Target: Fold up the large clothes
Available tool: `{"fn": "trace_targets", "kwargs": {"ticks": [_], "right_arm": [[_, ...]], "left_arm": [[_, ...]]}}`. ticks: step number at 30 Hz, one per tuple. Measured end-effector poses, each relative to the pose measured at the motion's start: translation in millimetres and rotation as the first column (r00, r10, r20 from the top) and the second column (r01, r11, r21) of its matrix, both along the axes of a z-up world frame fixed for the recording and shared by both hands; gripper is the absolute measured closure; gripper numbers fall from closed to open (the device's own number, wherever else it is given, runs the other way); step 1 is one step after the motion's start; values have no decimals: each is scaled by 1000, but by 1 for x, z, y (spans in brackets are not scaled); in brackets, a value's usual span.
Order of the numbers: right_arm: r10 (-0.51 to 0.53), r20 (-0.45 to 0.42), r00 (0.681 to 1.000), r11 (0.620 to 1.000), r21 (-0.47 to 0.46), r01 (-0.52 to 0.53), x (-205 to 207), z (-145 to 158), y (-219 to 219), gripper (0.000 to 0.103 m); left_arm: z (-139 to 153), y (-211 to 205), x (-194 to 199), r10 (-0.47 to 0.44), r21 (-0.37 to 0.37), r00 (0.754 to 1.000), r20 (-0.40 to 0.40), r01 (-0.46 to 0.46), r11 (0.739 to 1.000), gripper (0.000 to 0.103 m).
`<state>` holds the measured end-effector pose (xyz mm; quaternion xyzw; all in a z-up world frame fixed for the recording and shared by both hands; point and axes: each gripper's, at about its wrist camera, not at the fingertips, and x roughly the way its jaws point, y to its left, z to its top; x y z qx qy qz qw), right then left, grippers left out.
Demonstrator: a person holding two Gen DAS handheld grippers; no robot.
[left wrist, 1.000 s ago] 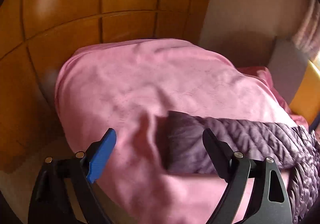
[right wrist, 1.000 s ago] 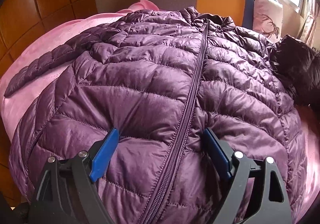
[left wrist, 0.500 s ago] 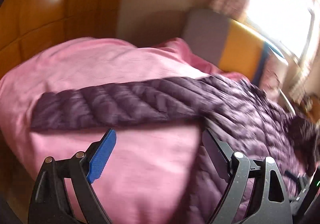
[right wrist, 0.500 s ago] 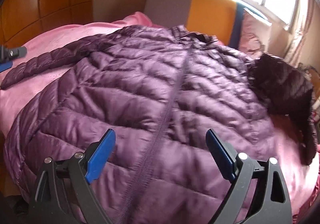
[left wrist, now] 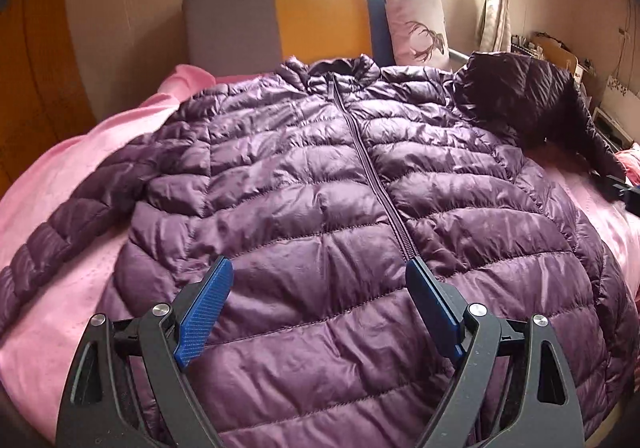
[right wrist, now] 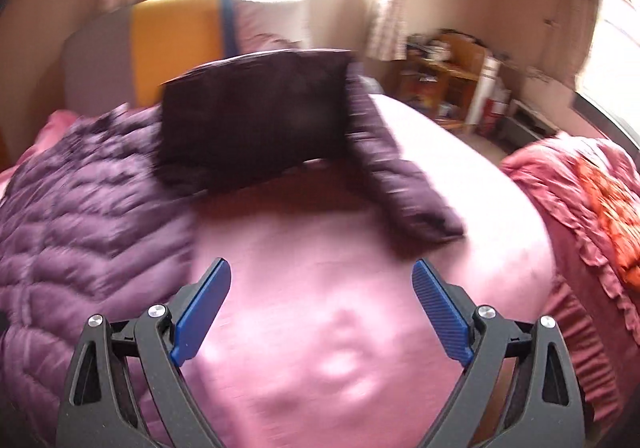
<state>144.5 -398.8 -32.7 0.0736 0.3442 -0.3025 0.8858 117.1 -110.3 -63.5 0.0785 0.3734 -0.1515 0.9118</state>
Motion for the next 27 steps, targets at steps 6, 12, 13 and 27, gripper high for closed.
{"fn": "trace_targets", "kwargs": {"ticks": [6,12,13,27], "right_arm": [[-101,-16,995,992,-73,99,0,0,-64,10],[-46,-169,985,994,-104,29,25,-12,-97,88],[-43,-162,986,994,-106,26,24,-7,-100,91],[-230,-180,956,970,-120,211,-7,70,-227,95]], "left_arm": [[-18,7,7,21,-59,998,-67,-25,998,12],[-22,7,7,28,-61,997,-66,-32,998,10],[-22,8,8,27,-65,997,-68,-31,997,10],[-22,10,9,20,-68,995,-100,-27,997,10]]}}
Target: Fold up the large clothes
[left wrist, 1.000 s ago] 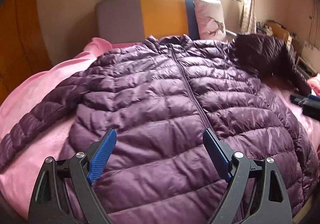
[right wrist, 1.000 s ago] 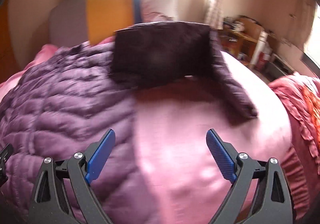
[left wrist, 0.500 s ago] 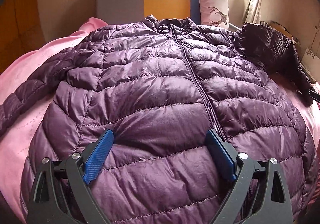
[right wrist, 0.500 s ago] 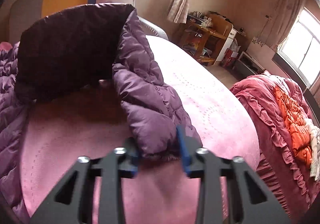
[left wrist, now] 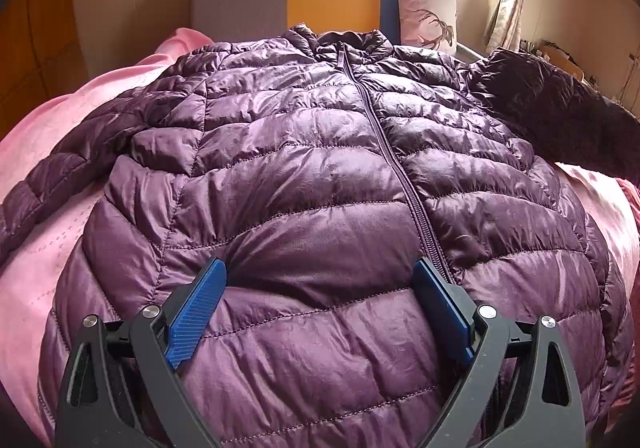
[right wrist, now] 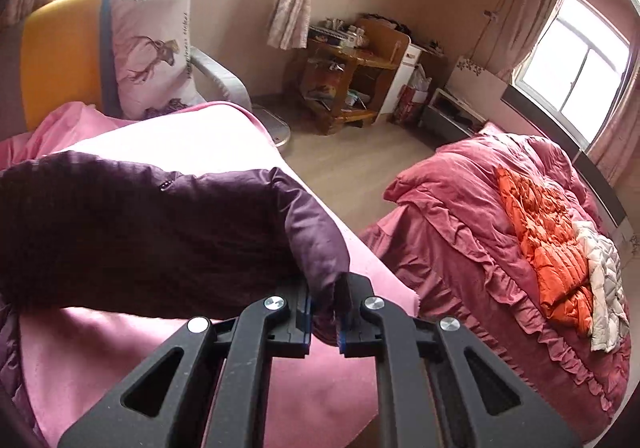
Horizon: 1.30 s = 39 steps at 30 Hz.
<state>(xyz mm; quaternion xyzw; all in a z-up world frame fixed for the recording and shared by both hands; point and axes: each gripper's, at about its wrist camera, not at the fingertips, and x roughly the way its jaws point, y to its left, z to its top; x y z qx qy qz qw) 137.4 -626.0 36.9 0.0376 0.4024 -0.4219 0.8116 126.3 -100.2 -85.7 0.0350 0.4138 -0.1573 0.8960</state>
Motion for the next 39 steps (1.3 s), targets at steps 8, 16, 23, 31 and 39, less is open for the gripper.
{"fn": "trace_targets", "kwargs": {"ticks": [8,16,23,31,39], "right_arm": [[-113,-76,991,987,105,120,44,-41,-36,77],[-109,233,966,904,428,-2,11,-59,0,37],[-310,373,874,747,665,-19,22,-115,0,46],[-350,367,862,778,626,50,8,-97,-21,98],[-312,247,917,870,462,172,-43,-102,28,99]], "left_arm": [[22,20,5,-25,-60,998,-62,21,998,10],[45,44,28,51,-48,998,29,-49,998,10],[38,57,55,116,-6,992,43,-116,993,10],[6,79,60,197,-26,979,-43,-198,980,10],[-4,79,54,199,-14,979,-38,-200,980,10]]}}
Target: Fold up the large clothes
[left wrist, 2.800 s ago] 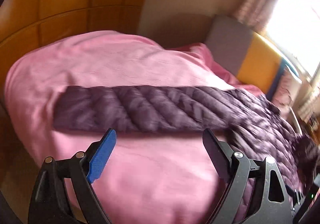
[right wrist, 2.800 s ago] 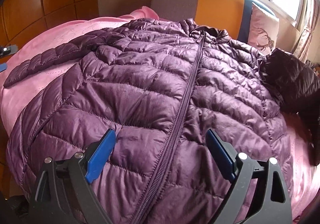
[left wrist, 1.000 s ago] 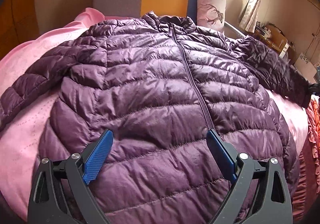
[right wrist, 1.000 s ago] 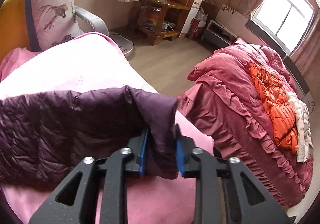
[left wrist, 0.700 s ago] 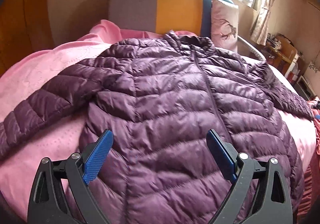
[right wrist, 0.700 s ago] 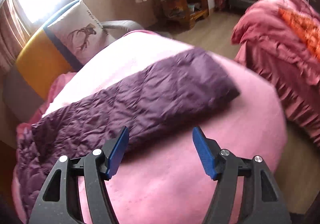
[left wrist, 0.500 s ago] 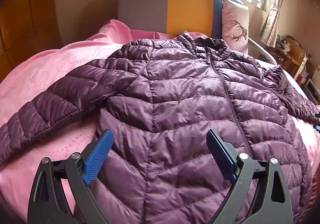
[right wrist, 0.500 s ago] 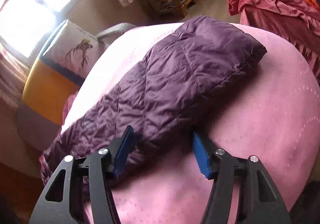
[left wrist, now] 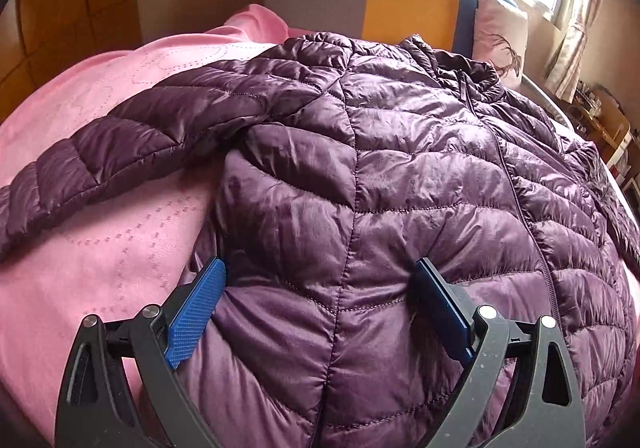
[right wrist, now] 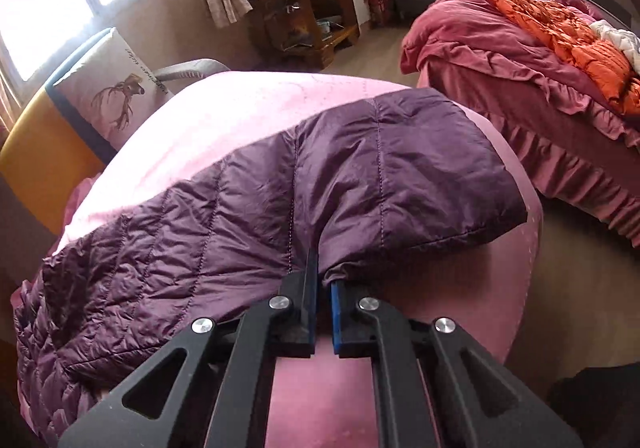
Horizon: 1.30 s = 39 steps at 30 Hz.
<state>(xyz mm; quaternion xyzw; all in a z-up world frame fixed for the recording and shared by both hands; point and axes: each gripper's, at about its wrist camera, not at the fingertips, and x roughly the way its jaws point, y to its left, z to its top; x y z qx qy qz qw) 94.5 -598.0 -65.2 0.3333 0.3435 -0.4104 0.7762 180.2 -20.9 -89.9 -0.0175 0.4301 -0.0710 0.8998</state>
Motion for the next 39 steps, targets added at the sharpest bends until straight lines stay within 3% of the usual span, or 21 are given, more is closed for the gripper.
{"fn": "trace_targets", "kwargs": {"ticks": [3,6,7,10,13,15,20,23,27,30,32,34,35,39], "right_arm": [[20,-37,999,1000,-19,-21,5,3,7,92],[41,-32,999,999,-34,-42,8,17,15,54],[55,-37,998,996,-61,-57,9,24,22,48],[107,-41,993,987,-116,-111,20,44,46,36],[228,5,974,966,-128,-225,46,57,84,34],[337,26,941,934,-132,-331,73,63,117,30],[629,50,776,776,-106,-622,160,56,218,27],[721,42,691,692,-71,-718,200,34,270,24],[762,12,648,648,-34,-761,224,0,307,25],[762,-14,648,647,-31,-762,227,-20,312,24],[761,0,649,649,-25,-761,226,-27,309,24],[761,1,648,648,-22,-761,224,-28,308,23],[763,-6,646,646,-26,-763,225,-29,309,22],[769,-46,638,636,-50,-770,224,-31,316,18]], "left_arm": [[2,5,-3,-19,-12,1000,-11,19,1000,10],[13,16,-1,-49,-40,999,-4,49,998,10],[20,24,1,-47,-47,999,17,48,998,10],[35,43,7,-12,-51,997,72,15,999,10],[45,61,15,18,-88,995,94,-10,996,10],[44,66,20,29,-79,995,92,-21,997,10],[23,60,23,10,-76,999,33,-7,997,10],[0,52,17,-6,-50,1000,-27,4,999,10],[3,68,1,49,-100,999,-7,-50,994,10],[10,101,-14,151,-180,989,-1,-149,972,10],[15,138,-27,263,-188,965,1,-258,948,10],[20,183,-40,400,-156,917,5,-394,906,10],[22,208,-45,471,-142,882,1,-466,873,10],[22,303,-65,721,-138,692,-47,-719,681,10]]}}
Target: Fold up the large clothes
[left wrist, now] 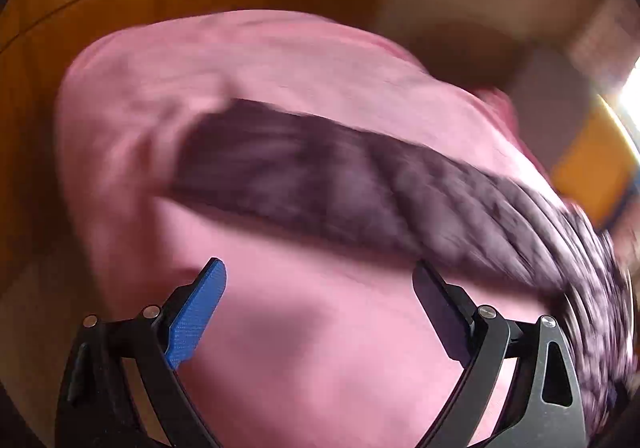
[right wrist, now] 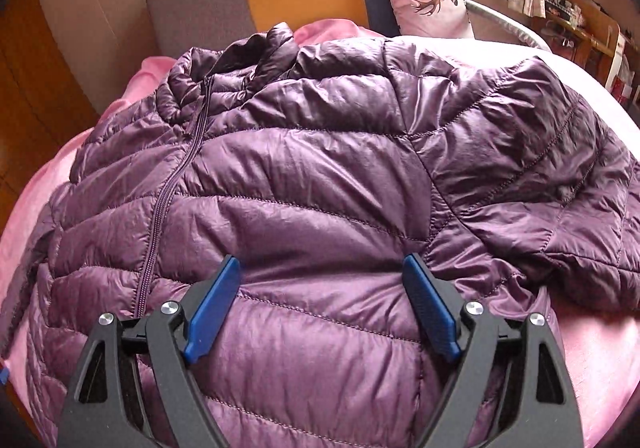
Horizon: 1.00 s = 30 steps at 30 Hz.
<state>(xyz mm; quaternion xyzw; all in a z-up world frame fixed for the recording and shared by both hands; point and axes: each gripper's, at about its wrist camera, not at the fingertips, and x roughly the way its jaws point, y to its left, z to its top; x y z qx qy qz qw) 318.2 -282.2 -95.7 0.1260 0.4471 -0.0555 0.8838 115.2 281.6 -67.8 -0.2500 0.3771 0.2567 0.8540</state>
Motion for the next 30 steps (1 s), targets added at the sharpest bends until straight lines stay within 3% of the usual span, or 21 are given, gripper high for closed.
{"fn": "trace_targets", "kwargs": {"ticks": [3,5,7,8,9,12,14,17,21,25,27,28,29,30], "right_arm": [[2,-7,1000,1000,-16,-2,2,-1,3,18],[3,-7,1000,1000,-17,-3,2,-1,3,18],[3,-9,1000,1000,-22,-3,2,-2,3,18],[3,-11,1000,1000,-26,-3,2,-2,4,18],[4,-14,1000,999,-32,-4,3,-3,4,18],[6,-9,1000,999,-31,-6,3,-2,6,18],[17,8,1000,1000,-2,-17,-1,-1,4,18],[55,20,998,998,43,-56,-4,-1,5,19],[75,-5,997,997,28,-75,0,-4,7,18],[81,-29,996,996,-31,-82,7,-6,13,15],[82,-25,996,996,-24,-82,7,-6,12,15],[81,-20,996,997,-12,-82,6,-5,9,15],[82,-14,997,997,1,-82,5,-4,7,15],[81,-7,997,996,23,-81,3,-1,4,15]], "left_arm": [[-6,62,-7,174,-109,985,5,-172,979,10],[-14,85,-2,196,-176,981,6,-192,965,10],[-13,91,3,190,-167,982,7,-186,968,17],[-10,88,5,169,-132,986,15,-165,977,42],[-6,83,11,108,-92,994,15,-107,990,76],[-3,80,9,50,-45,999,2,-50,998,97],[5,78,-1,28,-2,999,17,-28,1000,103],[13,80,-18,21,19,999,31,-22,1000,103],[6,72,-23,4,105,999,-51,1,994,103],[1,81,-20,113,187,986,-126,-89,978,103],[8,82,-25,150,199,982,-117,-125,972,103],[18,77,-28,149,212,985,-86,-128,969,100],[24,73,-28,143,220,988,-64,-125,967,87],[34,64,-29,137,237,990,-34,-125,963,65]]}}
